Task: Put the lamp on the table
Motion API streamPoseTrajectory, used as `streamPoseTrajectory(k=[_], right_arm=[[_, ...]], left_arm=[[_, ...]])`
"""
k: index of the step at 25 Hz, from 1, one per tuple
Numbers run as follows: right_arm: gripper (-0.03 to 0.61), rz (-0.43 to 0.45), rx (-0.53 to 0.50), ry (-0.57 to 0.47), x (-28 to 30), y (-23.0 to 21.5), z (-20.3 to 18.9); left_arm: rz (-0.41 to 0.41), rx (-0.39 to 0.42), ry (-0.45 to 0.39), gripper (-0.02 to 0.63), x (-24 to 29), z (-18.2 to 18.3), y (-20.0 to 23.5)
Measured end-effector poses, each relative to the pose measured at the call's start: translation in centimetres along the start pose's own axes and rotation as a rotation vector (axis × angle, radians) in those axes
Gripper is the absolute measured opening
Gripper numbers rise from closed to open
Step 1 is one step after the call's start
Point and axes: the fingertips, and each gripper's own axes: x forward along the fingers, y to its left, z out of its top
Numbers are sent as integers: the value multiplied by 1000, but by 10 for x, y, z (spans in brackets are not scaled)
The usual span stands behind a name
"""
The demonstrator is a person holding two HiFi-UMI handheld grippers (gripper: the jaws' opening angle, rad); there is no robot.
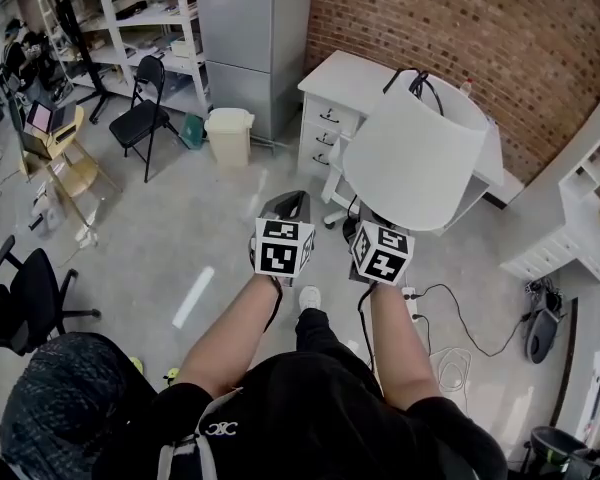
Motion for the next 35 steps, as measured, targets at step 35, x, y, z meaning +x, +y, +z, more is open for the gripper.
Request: streamPoseTrajectory(k=[35], right_arm=[[107,-113,18,-62,404,-173,94]], left_arm=[[-112,-11,29,-3,428,116,92]])
